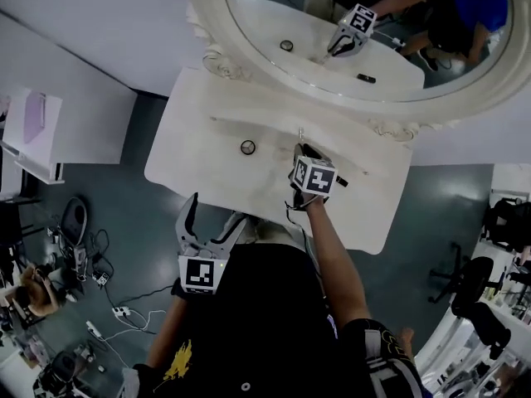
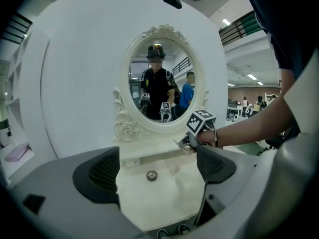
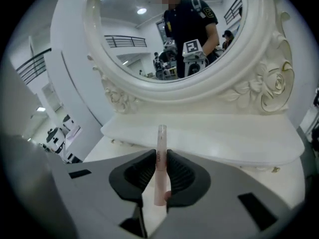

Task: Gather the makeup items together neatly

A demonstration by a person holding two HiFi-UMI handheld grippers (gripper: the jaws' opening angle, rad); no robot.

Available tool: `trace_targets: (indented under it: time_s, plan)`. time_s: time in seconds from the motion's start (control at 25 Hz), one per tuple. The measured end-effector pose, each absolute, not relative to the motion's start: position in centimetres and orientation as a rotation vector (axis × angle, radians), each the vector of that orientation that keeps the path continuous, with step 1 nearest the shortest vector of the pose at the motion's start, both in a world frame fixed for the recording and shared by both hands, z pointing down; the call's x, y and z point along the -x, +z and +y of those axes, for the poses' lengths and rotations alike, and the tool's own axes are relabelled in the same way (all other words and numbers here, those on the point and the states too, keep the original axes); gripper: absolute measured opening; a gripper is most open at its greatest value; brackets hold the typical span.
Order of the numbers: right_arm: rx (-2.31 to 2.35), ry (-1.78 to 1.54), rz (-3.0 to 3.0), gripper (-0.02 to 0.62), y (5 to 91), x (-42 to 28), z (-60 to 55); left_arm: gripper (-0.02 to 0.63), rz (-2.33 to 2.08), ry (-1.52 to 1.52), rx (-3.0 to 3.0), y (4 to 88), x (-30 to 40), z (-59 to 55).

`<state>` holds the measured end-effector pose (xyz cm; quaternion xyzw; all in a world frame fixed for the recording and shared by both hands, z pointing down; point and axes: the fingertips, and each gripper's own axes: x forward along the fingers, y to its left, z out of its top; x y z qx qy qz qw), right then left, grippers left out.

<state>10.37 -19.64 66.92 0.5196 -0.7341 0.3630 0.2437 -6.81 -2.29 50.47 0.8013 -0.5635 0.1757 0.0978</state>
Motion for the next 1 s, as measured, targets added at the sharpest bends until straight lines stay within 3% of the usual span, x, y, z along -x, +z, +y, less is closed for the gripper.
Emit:
trace_targets:
  time_s: [0.32,1.0]
  plan:
    - [-1.636,1.221,-1.877,0.083,67.8,-13.2,-25.1,0.491,-1.629,0.521,-2.434,49.3,7.6,-5.8]
    - [-1.774,1.267,-1.762,0.084,69.3,-13.4,-29.2,0.491,-1.595,0.557,-2.481,48.7,12.0,-11.5]
